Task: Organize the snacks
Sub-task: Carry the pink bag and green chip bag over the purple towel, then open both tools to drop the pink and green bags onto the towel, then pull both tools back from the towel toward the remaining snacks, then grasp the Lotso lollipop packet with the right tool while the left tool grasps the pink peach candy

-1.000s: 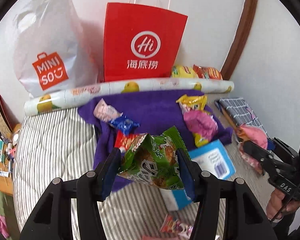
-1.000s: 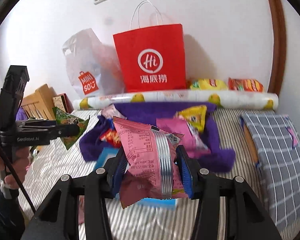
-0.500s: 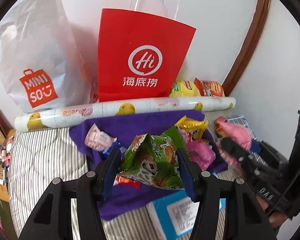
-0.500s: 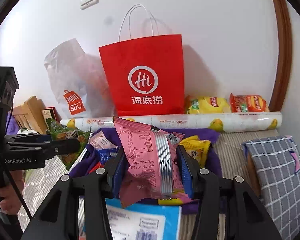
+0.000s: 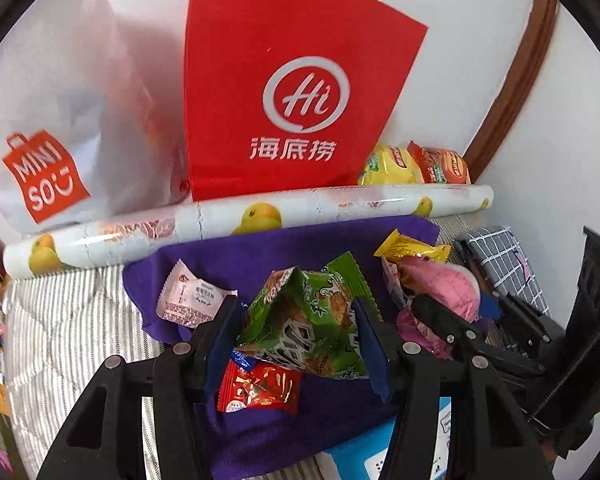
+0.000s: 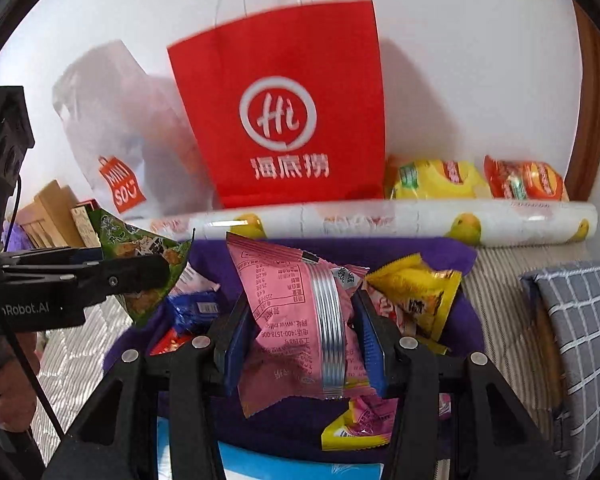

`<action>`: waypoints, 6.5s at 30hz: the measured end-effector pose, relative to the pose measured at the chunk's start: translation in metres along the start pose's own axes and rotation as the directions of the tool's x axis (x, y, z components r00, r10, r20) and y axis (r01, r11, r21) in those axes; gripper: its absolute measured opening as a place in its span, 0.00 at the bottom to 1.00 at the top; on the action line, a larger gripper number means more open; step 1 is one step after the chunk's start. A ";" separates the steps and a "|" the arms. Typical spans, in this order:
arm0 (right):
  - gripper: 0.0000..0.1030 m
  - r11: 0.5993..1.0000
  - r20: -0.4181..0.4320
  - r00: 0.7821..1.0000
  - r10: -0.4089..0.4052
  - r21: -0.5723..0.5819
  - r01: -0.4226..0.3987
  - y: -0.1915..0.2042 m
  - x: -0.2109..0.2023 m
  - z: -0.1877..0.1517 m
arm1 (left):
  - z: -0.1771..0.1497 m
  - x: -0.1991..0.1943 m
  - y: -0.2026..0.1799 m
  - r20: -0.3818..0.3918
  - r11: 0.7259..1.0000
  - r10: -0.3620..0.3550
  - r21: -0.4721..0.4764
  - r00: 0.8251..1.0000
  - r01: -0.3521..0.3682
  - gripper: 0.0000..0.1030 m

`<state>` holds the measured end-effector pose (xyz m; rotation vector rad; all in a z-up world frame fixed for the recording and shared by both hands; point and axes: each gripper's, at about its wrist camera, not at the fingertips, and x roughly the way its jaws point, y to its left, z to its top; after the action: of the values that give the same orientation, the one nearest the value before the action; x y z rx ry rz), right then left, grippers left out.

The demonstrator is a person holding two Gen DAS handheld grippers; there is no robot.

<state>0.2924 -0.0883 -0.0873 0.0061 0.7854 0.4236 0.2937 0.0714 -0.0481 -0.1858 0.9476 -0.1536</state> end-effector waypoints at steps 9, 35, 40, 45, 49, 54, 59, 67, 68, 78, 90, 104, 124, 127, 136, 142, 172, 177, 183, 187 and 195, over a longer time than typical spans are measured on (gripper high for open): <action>0.47 1.000 -0.023 1.000 0.015 -0.019 -0.015 0.000 0.005 -0.013 | -0.002 0.014 0.015 -0.045 0.999 0.008 -0.043 0.999 -0.010 0.53; 0.49 0.981 -0.075 0.995 -0.064 -0.190 0.049 0.029 0.018 -0.025 | -0.004 0.026 0.016 -0.087 0.999 0.012 -0.039 0.996 -0.016 0.53; 0.50 0.975 -0.085 0.993 -0.084 -0.211 0.065 0.032 0.020 -0.026 | -0.003 0.025 0.017 -0.090 0.999 0.013 -0.044 0.996 -0.017 0.53; 0.52 0.976 -0.097 0.992 -0.086 -0.210 0.064 0.032 0.021 -0.024 | -0.004 0.024 0.018 -0.093 0.999 0.015 -0.042 0.996 -0.019 0.53; 0.55 0.977 -0.103 0.992 -0.078 -0.206 0.055 0.031 0.021 -0.023 | -0.004 0.025 0.018 -0.095 0.999 0.016 -0.039 0.995 -0.020 0.53; 0.63 0.980 -0.108 0.993 -0.055 -0.197 0.033 0.029 0.019 -0.021 | -0.006 0.029 0.018 -0.107 0.999 0.022 -0.037 0.994 -0.026 0.53; 0.65 0.980 -0.092 0.995 -0.035 -0.199 0.016 0.031 0.013 -0.020 | -0.007 0.035 0.018 -0.123 0.999 0.024 -0.034 0.992 -0.028 0.53; 0.70 0.979 -0.024 1.000 0.003 -0.202 -0.008 0.035 -0.009 -0.015 | -0.007 0.041 0.019 -0.144 0.999 0.023 -0.042 0.989 -0.029 0.53; 0.70 0.980 -0.015 1.000 0.005 -0.200 -0.008 0.034 -0.011 -0.014 | -0.007 0.042 0.019 -0.146 0.999 0.020 -0.045 0.989 -0.027 0.53; 0.70 0.993 0.033 0.999 -0.001 -0.121 0.005 0.016 -0.020 -0.002 | -0.012 0.054 0.012 -0.190 0.999 0.033 -0.020 0.981 -0.037 0.53; 0.70 0.999 0.049 0.998 0.038 0.017 -0.039 -0.009 -0.017 0.000 | -0.018 0.064 0.004 -0.229 0.998 0.058 0.017 0.972 -0.056 0.53; 0.71 0.998 0.048 0.998 0.042 0.038 -0.044 -0.011 -0.016 -0.001 | -0.016 0.060 0.003 -0.230 1.000 -0.004 0.003 0.973 0.005 0.53; 0.72 1.000 0.157 0.988 0.013 0.023 -0.017 0.001 -0.045 -0.006 | -0.004 0.022 0.002 -0.163 0.999 -0.047 -0.012 0.985 0.045 0.63; 0.72 1.000 0.161 0.987 -0.022 0.007 0.021 0.003 -0.059 -0.011 | -0.003 0.013 -0.001 -0.148 0.998 -0.057 -0.007 0.987 0.056 0.63; 0.72 0.992 0.153 0.980 -0.123 0.011 0.123 0.001 -0.105 -0.037 | -0.004 -0.015 -0.015 -0.096 0.998 -0.064 0.013 0.993 0.065 0.63; 0.72 0.989 0.125 0.982 -0.141 0.070 0.133 -0.004 -0.128 -0.058 | -0.005 -0.034 -0.023 -0.061 0.997 -0.065 0.035 0.996 0.067 0.63; 0.41 0.984 -0.226 0.963 0.144 -0.067 -0.163 0.088 -0.080 -0.189 | -0.121 -0.100 0.035 -0.082 0.997 0.075 -0.004 0.994 -0.076 0.63; 0.23 0.987 -0.197 0.977 0.087 -0.120 -0.112 0.092 -0.079 -0.198 | -0.148 -0.093 0.034 -0.120 0.998 0.068 -0.012 0.990 -0.070 0.63; 0.22 0.993 -0.142 0.988 0.059 -0.089 -0.072 0.065 -0.102 -0.201 | -0.188 -0.081 0.022 -0.161 0.997 0.074 0.049 0.984 -0.067 0.63; 0.22 0.994 -0.104 0.994 0.035 -0.097 -0.045 0.043 -0.120 -0.205 | -0.213 -0.076 0.015 -0.174 0.997 0.033 0.072 0.984 -0.020 0.63; 0.22 1.000 -0.089 0.996 0.014 0.020 -0.013 -0.003 -0.129 -0.215 | -0.240 -0.062 -0.009 -0.241 0.994 -0.025 0.095 0.970 0.049 0.63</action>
<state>0.0650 -0.1718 -0.1529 0.0108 0.8775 0.4314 0.0617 0.0541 -0.1341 -0.0928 1.1749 -0.2620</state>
